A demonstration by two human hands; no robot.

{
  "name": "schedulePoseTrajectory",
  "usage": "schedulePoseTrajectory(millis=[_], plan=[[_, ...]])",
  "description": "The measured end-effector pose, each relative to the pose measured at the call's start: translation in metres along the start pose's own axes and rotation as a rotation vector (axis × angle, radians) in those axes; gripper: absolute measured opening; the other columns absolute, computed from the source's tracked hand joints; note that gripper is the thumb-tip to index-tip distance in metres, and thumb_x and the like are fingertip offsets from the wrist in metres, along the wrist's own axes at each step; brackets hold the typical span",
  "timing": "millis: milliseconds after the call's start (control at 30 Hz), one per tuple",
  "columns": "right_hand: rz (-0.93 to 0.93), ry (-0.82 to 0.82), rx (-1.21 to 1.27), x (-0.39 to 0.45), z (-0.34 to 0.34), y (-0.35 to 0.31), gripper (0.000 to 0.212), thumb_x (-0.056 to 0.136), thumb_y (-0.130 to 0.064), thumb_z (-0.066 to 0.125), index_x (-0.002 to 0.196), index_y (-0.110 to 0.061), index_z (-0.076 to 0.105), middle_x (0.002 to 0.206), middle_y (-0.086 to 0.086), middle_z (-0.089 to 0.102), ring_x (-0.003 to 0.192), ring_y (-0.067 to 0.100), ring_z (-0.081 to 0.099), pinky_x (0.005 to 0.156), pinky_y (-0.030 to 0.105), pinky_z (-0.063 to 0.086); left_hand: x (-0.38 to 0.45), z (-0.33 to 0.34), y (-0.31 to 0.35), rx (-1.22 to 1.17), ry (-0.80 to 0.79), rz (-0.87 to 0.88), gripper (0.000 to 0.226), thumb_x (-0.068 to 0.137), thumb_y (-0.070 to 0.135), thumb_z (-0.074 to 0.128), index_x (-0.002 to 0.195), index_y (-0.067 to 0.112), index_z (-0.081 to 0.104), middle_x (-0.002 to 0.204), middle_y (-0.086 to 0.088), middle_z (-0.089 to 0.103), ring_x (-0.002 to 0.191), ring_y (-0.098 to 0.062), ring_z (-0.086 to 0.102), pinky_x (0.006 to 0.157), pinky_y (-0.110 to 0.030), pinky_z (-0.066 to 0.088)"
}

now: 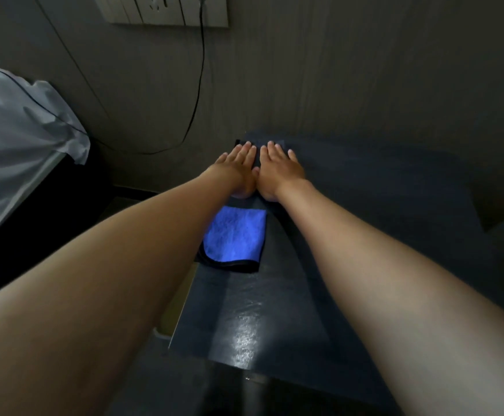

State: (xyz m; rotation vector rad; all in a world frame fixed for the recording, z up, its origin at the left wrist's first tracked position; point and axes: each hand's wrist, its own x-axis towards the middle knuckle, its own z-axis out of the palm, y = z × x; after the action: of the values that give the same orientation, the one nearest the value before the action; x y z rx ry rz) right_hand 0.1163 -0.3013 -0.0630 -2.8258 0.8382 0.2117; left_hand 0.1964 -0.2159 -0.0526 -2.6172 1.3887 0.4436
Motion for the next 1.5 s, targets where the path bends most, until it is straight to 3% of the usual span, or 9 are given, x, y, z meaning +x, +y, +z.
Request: schedulePoseTrajectory(millis=[367,1133,1500], plan=[[0.055,0.049,-0.025,0.016,-0.007,0.052,0.062,0.104,-0.038,0.019,0.158,-0.012,0.006,0.167,0.002,-0.001,0.153,0.011,-0.003,0.116,0.055,-0.017,0.044,-0.010,0.040,0.034,0.018,0.014,0.062,0.106,0.038,0.014,0.156,0.012,-0.011,0.164,-0.003,-0.016,0.151,-0.018,-0.012,0.123,-0.038,-0.003],[0.304,0.070,0.028,-0.084,-0.019,0.283,0.060,0.105,-0.037,0.019,0.159,-0.017,0.001,0.166,-0.002,-0.006,0.152,0.011,-0.006,0.119,0.056,-0.012,0.070,-0.006,0.290,0.027,0.060,0.218,0.060,0.105,0.039,0.009,0.155,0.013,-0.013,0.164,-0.001,-0.018,0.151,-0.017,-0.016,0.122,-0.039,-0.008],[0.317,0.089,0.071,-0.129,-0.012,0.295,0.060,0.105,-0.038,0.021,0.159,-0.019,0.001,0.166,-0.002,-0.006,0.152,0.012,-0.006,0.119,0.054,-0.011,0.032,0.009,0.318,-0.004,0.091,0.233,0.059,0.106,0.036,0.009,0.155,0.013,-0.012,0.164,-0.001,-0.017,0.150,-0.017,-0.016,0.122,-0.040,-0.008]])
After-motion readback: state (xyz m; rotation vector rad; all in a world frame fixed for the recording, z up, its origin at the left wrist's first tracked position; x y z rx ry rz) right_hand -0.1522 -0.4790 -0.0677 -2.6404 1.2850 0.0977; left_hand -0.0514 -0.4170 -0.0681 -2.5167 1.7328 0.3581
